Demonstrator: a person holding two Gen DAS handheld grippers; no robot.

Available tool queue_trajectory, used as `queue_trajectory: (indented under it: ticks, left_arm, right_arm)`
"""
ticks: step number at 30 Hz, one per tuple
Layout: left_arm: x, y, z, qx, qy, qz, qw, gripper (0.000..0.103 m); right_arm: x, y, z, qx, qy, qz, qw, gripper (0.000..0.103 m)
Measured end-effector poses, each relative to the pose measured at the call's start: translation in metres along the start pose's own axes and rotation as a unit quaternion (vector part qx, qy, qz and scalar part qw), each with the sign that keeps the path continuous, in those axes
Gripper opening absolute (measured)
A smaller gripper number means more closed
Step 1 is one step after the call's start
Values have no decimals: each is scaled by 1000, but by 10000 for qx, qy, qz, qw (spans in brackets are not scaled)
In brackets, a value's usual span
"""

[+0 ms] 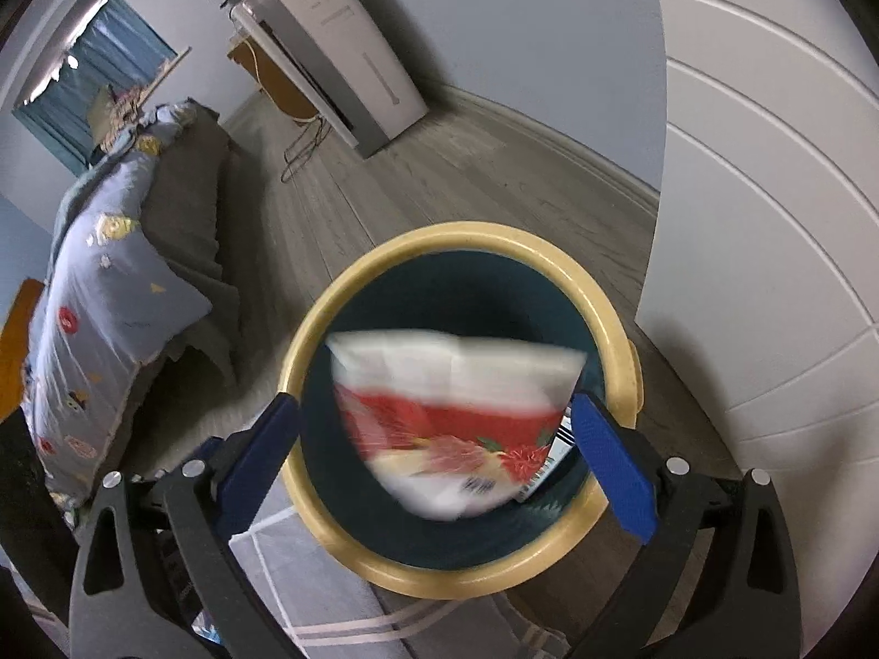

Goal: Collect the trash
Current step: 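Open the right gripper to drop the cup while the left drops the tissue into the bin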

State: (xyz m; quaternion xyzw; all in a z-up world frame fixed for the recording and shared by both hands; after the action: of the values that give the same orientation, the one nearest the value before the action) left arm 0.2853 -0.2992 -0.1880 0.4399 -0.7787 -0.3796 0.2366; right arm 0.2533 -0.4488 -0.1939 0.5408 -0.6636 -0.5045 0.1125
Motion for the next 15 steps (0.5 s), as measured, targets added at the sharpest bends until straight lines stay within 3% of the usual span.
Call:
queue_trajectory:
  ticks: [1,6,15]
  left_arm:
    - [-1,1,0,38,8,-26,10000,60]
    - [-13,15,3,94,125,-97,9998,61]
    - [-46,65,18,212,334,-327,9987,62]
  right_arm:
    - [0,0,1,-23,2,24,10000,97]
    - [-2,2,5,-215,-51,79,9997,97]
    - [-34,37,5,3,200,30,9998,97]
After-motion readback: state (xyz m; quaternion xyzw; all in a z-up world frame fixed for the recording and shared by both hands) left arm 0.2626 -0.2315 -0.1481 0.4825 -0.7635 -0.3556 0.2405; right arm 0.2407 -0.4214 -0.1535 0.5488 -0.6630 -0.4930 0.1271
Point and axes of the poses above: each gripper's, at about its wrist camera, not at the fingertips, and y roughly against the way its jaws point, x to its right, z to its underside, the point moved 9 cm from there along -y, roughly the way its jaws point, and after that the axes turned 4 degrees about x, right-handed, at the moved point
